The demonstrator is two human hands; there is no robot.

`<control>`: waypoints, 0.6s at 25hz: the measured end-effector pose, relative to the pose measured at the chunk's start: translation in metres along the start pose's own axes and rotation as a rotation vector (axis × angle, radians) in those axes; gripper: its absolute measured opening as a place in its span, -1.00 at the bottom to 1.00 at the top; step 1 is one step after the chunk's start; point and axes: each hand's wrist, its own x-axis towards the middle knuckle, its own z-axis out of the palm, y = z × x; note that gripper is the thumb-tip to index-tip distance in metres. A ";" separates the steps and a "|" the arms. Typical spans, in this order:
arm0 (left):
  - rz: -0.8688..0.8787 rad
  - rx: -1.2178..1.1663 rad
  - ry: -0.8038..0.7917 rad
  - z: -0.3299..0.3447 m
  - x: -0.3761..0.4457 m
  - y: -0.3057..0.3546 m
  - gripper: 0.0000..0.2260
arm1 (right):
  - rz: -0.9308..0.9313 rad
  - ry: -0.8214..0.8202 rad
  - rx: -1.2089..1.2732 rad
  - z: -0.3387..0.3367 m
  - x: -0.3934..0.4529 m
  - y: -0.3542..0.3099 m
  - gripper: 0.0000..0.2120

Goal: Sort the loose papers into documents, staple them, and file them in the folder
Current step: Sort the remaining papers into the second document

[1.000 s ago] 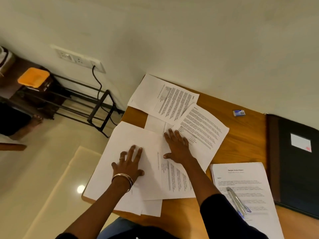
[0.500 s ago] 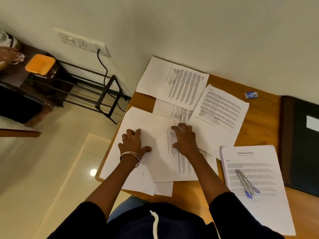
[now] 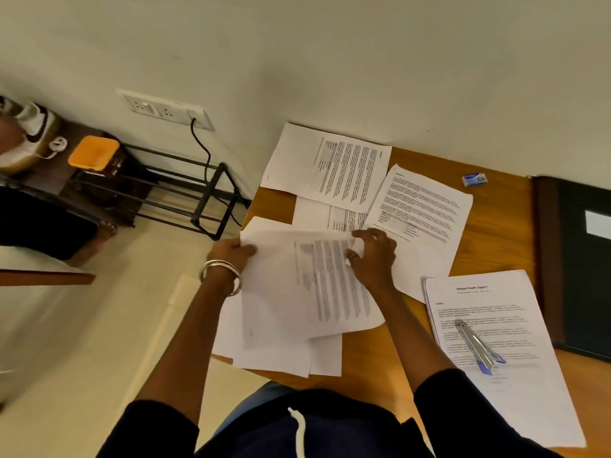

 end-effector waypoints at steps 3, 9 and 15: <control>-0.048 -0.112 0.202 -0.049 0.004 -0.014 -0.73 | 0.072 0.054 0.049 -0.011 0.003 -0.005 -0.71; -0.571 -0.548 0.208 -0.044 -0.007 -0.065 -0.63 | 0.208 -0.135 0.289 0.012 -0.018 -0.017 -0.65; -0.651 -0.901 0.168 -0.025 -0.036 -0.073 -0.88 | 0.518 -0.226 0.338 0.036 -0.049 -0.035 -0.19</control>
